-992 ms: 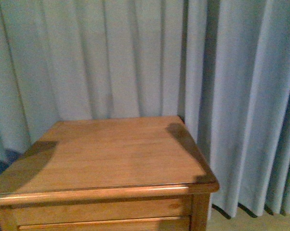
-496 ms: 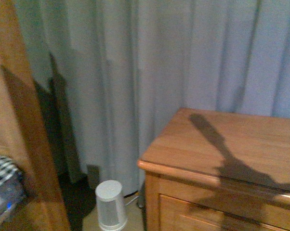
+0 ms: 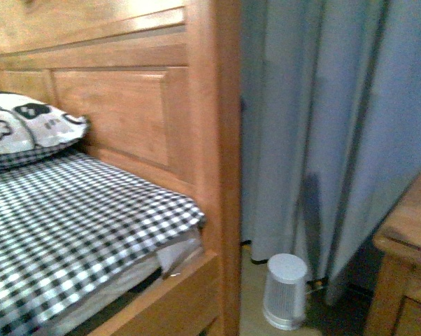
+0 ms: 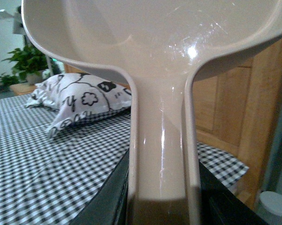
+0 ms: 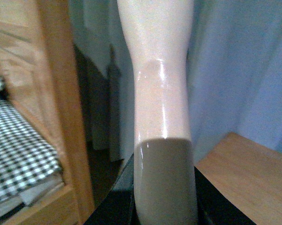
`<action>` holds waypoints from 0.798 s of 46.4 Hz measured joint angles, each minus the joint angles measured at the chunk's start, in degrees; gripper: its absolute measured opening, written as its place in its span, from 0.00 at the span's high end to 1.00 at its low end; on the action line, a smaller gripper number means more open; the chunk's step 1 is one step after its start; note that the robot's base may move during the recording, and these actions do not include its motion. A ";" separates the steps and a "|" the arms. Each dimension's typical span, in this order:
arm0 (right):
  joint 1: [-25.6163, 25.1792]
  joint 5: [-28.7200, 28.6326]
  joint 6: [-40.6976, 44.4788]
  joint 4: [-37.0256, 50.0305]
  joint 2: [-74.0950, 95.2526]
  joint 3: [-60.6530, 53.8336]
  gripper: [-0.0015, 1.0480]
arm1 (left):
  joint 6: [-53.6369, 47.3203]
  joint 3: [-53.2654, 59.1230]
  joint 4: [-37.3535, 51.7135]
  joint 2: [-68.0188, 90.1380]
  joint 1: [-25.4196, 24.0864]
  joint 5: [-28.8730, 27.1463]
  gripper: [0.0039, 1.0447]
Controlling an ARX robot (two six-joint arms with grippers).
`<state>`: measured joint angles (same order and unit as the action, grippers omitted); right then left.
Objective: Clean up trash
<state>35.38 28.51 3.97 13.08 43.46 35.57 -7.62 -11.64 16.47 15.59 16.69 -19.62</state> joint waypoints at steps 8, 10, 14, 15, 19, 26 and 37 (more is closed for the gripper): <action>-0.02 -0.02 0.00 0.00 -0.02 0.00 0.82 | 0.00 0.04 0.00 -0.02 0.02 -0.02 0.74; 0.00 0.02 0.00 0.00 -0.02 0.00 0.82 | 0.00 0.02 0.00 0.00 0.02 0.04 0.74; -0.07 0.20 0.00 0.00 0.02 0.00 0.82 | -0.02 0.04 0.00 0.00 0.07 0.24 0.74; -0.07 0.09 0.00 0.00 0.00 0.00 0.82 | 0.00 0.04 0.00 -0.02 0.07 0.07 0.74; -0.07 0.04 0.00 0.00 -0.04 0.00 0.82 | 0.00 0.04 0.00 -0.07 0.07 0.07 0.74; -0.07 0.09 0.00 0.00 -0.07 0.00 0.82 | 0.00 0.09 0.00 -0.11 0.07 0.04 0.74; 0.09 -0.44 0.02 0.00 0.24 0.00 0.82 | 0.02 0.11 0.00 -0.20 -0.07 -0.50 0.74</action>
<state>35.46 28.08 3.99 13.08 43.70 35.57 -7.60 -11.53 16.47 15.40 16.62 -20.12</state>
